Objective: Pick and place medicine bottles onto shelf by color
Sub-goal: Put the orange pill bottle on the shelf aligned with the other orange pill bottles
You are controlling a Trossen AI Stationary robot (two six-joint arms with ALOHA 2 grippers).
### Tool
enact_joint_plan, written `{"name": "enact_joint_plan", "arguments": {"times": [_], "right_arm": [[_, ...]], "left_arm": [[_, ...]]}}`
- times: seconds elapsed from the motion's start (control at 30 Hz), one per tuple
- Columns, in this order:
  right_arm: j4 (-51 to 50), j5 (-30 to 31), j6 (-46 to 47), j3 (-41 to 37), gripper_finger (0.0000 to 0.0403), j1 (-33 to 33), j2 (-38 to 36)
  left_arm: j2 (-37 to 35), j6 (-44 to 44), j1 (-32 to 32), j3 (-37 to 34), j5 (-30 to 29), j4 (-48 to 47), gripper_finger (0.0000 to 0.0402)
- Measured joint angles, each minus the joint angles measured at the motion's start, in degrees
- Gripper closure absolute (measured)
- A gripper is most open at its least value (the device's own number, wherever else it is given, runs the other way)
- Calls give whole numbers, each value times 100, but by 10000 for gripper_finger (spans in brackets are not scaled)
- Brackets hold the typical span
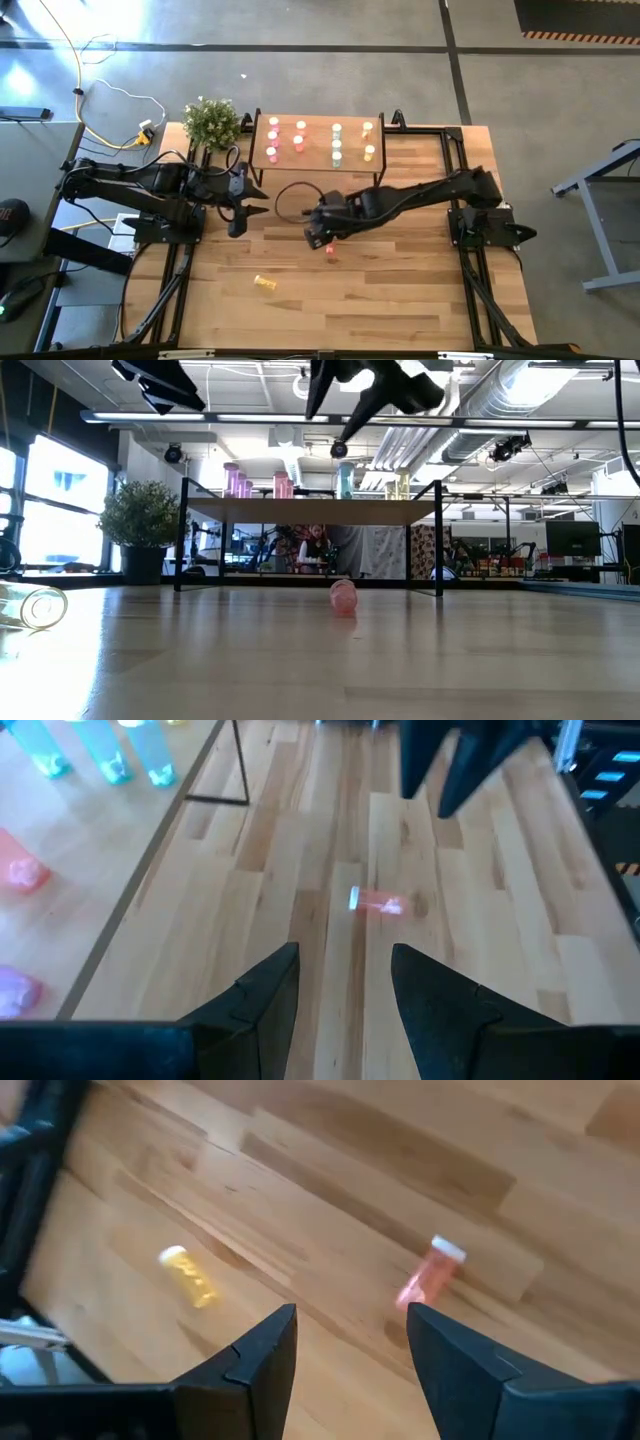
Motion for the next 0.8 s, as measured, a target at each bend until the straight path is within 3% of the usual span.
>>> {"name": "enact_joint_plan", "arguments": {"times": [0.17, 0.37, 0.53, 0.8], "right_arm": [[-109, -26, 518, -2, 221, 104, 377], [-474, -34, 1022, -4, 221, 204, 770], [-501, -37, 1254, -4, 221, 209, 1043], [-432, -99, 1375, -4, 221, 179, 1537]], "left_arm": [[0, -128, 0, 0, -239, -412, 245], [3, -407, 2, 0, -397, -954, 213], [4, -443, 0, 0, -621, -1053, 190], [4, -299, 2, 0, -636, -1049, 188]]}}
